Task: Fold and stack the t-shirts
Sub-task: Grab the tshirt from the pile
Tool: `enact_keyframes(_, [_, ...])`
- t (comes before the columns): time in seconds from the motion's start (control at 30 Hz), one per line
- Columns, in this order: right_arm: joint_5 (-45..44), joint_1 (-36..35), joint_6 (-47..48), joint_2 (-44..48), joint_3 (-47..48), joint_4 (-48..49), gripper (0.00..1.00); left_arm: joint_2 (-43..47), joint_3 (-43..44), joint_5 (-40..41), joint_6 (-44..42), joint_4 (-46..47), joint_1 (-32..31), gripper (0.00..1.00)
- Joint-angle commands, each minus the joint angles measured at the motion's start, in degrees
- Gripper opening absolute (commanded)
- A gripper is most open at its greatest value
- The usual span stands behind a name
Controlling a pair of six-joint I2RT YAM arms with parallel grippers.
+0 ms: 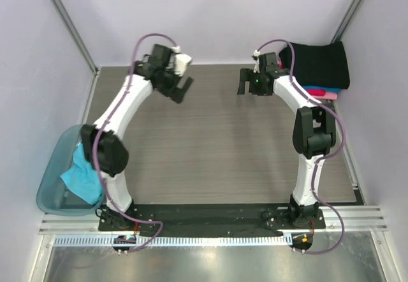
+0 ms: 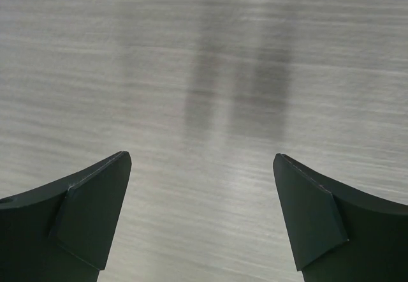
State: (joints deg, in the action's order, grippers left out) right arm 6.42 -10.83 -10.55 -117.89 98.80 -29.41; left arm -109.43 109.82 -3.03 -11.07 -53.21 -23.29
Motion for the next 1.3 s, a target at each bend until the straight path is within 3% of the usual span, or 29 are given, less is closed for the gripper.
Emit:
enact_keyframes(0.0, [3.33, -0.33, 2.11, 5.21, -2.47, 1.98, 1.00, 12.08, -5.12, 1.45, -5.61, -10.33, 10.52, 1.00])
enact_keyframes(0.1, [6.49, -0.42, 2.81, 5.47, -3.96, 2.07, 1.00, 19.48, -12.42, 1.97, -8.87, -13.58, 18.79, 0.99])
enact_keyframes(0.2, [8.87, -0.51, 3.60, 5.12, -4.67, 2.16, 1.00, 23.55, -20.75, 0.92, -13.87, -16.65, 25.89, 0.89])
enact_keyframes(0.33, [15.71, -0.51, 6.49, 3.81, -2.92, 1.03, 1.00, 26.36, -28.51, 1.18, -17.22, -21.22, 30.92, 0.66])
enact_keyframes(0.57, [23.89, -0.51, 8.88, 0.73, -0.28, -0.74, 1.00, 26.64, -36.69, 2.50, -16.97, -20.35, 48.49, 0.61])
enact_keyframes(0.93, [27.51, -0.42, 10.19, 0.02, 0.07, -1.70, 1.00, 13.56, -36.43, -0.57, -10.74, -15.71, 50.01, 0.60])
enact_keyframes(1.27, [28.39, -0.33, 12.65, 1.61, 1.39, -2.32, 1.00, 6.78, -35.82, 5.05, -11.25, -8.32, 50.62, 0.60])
